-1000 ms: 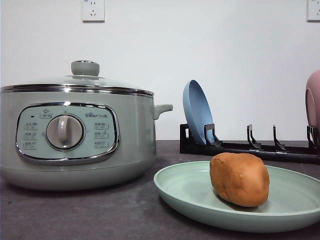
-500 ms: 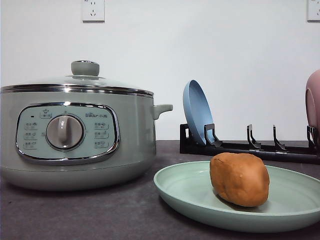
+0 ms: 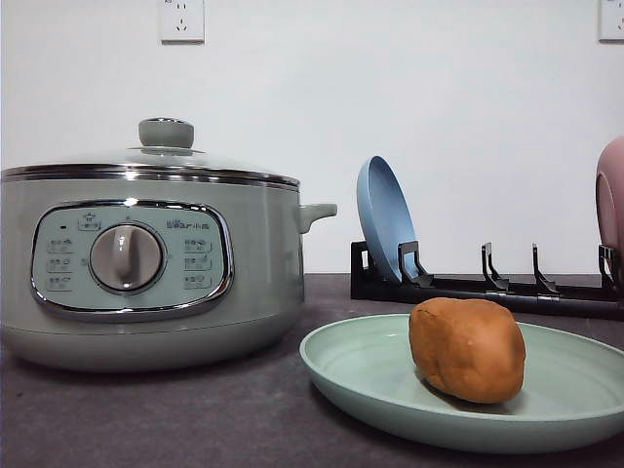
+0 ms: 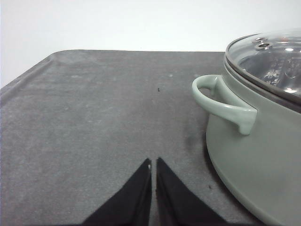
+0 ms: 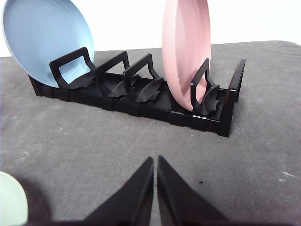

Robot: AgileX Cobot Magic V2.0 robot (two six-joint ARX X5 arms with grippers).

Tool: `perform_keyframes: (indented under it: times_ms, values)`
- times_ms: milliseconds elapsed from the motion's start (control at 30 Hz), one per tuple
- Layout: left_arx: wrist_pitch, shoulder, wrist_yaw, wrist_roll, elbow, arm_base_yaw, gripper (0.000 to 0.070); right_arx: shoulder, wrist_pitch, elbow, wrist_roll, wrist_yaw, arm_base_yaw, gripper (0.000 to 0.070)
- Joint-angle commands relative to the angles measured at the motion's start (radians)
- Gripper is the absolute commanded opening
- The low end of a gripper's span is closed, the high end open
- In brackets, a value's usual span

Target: Transfer potato from steamer to green plate

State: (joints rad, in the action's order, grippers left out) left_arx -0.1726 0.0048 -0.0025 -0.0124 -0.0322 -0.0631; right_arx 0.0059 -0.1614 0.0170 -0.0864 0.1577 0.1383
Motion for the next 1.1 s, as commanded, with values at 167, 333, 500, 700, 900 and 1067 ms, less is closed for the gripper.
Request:
perform_keyframes:
  times_ms: [167, 333, 500, 700, 900, 1067]
  values:
    - [0.016, -0.002, -0.002, 0.003, 0.020, -0.002, 0.0010, -0.002, 0.004, -0.006, -0.011, 0.000, 0.000, 0.0000]
    - [0.016, -0.002, -0.002, 0.003, 0.020, -0.002, 0.0010, -0.002, 0.004, -0.006, -0.011, 0.000, 0.000, 0.0000]
    - [0.016, -0.002, -0.002, 0.003, 0.020, -0.002, 0.0010, -0.002, 0.004, -0.006, -0.011, 0.000, 0.000, 0.0000]
    - [0.016, -0.002, -0.002, 0.003, 0.020, -0.002, 0.0010, -0.002, 0.004, -0.006, -0.011, 0.000, 0.000, 0.0000]
    - [0.016, -0.002, -0.002, 0.003, 0.020, -0.002, 0.0010, -0.002, 0.004, -0.006, -0.011, 0.000, 0.000, 0.0000]
    - [0.016, -0.002, -0.002, 0.003, 0.020, -0.002, 0.0010, -0.002, 0.004, -0.006, -0.011, 0.000, 0.000, 0.0000]
